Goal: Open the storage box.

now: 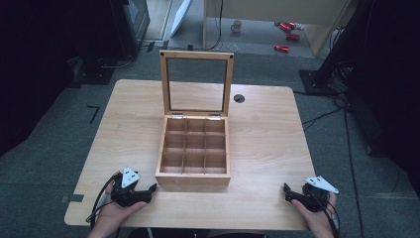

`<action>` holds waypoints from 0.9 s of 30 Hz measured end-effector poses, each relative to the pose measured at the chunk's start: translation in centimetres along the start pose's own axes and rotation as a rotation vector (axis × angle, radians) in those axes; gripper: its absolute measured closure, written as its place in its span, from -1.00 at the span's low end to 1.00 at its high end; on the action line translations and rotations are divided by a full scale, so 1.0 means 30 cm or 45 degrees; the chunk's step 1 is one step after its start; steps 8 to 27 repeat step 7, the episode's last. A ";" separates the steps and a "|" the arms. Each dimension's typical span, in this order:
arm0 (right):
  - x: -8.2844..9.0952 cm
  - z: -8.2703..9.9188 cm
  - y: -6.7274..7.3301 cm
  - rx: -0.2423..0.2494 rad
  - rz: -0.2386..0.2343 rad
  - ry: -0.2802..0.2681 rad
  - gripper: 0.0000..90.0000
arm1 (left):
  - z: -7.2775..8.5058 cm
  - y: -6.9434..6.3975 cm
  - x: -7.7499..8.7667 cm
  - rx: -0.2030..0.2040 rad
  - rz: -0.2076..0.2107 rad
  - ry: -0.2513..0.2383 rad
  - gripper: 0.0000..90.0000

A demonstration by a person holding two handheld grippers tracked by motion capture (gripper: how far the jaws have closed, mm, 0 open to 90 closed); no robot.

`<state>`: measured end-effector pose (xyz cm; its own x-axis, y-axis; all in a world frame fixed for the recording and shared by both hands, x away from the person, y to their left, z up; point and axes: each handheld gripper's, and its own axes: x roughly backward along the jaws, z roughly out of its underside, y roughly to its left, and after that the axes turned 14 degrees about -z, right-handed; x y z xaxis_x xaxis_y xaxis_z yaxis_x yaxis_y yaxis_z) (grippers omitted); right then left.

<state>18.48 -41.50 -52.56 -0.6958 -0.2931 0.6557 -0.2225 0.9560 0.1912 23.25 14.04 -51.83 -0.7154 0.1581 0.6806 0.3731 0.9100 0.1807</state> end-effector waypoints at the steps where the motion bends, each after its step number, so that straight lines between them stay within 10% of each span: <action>1: 0.000 0.000 0.001 0.000 -0.004 0.002 -0.77 | 0.000 0.000 0.000 0.000 0.000 0.000 -0.65; 27: 0.000 0.000 0.001 0.001 -0.005 0.003 -0.77 | 0.000 0.000 0.000 0.001 0.000 0.000 -0.65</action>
